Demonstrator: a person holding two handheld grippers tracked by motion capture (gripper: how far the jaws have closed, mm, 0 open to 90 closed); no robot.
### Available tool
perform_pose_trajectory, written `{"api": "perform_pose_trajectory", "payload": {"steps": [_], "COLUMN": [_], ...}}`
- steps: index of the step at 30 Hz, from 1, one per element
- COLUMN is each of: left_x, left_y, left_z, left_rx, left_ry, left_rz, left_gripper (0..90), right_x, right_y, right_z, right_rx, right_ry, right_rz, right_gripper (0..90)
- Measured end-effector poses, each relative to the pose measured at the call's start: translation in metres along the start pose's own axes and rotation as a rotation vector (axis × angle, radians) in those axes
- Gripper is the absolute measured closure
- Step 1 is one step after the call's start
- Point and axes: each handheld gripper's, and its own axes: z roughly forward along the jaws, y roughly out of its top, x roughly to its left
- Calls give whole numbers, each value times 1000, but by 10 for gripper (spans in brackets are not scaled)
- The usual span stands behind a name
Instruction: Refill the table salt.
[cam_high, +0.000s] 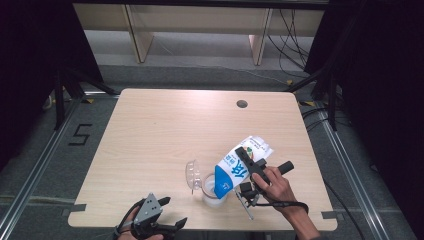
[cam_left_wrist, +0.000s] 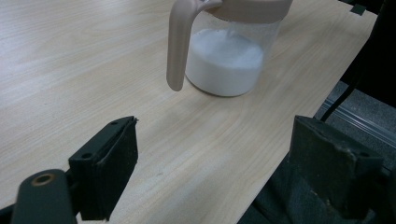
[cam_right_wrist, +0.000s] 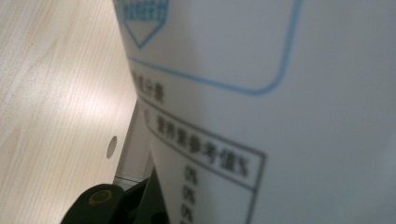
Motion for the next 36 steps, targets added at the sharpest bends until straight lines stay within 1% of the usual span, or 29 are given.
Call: {"api": "perform_pose_trajectory", "payload": {"steps": [1, 3, 4, 14, 16, 20, 22, 24, 25, 28, 29, 30, 31, 36], "left_x": [-1, -1, -1, -1, -1, -1, -1, -1, -1, -1, -1, -1, -1, 0], "left_y": [0, 0, 0, 0, 0, 0, 1, 1, 0, 1, 0, 0, 0, 0], "left_z": [0, 1, 1, 0, 0, 0, -1, -1, -1, -1, 0, 0, 0, 0], "left_rx": [-6, -11, -11, -11, -7, -14, -7, -8, -6, -9, -17, -17, -18, -16], "left_ry": [-6, -9, -8, -8, -6, -8, 2, 1, 2, 1, -6, -6, -6, -5], "left_rz": [-11, -12, -14, -14, -10, -16, -14, -14, -11, -16, -18, -18, -18, -16], "left_gripper": [154, 154, 154, 154, 154, 154, 154, 154, 154, 154, 154, 154, 154, 154], "right_x": [0, 0, -1, -1, 1, 1, 1, 1, 1, 0, -2, -3, 0, 1], "right_y": [0, 0, 0, 1, 1, 2, 1, 1, 1, 1, 0, 0, 0, 0], "right_z": [0, 0, 0, 0, 0, -1, -1, -1, -1, -1, 0, 0, -1, -1], "right_rx": [-1, -1, -6, -9, -5, -3, -6, -4, -13, -15, -26, -27, -17, -22], "right_ry": [-1, 0, -5, -6, 1, 5, 6, 15, 10, 12, 6, 6, 22, 37], "right_rz": [0, 1, -18, -8, 14, 13, 17, 31, 34, 42, 21, 22, 58, 96], "right_gripper": [771, 772, 772, 776, 777, 778, 778, 778, 778, 778, 778, 778, 778, 778]}}
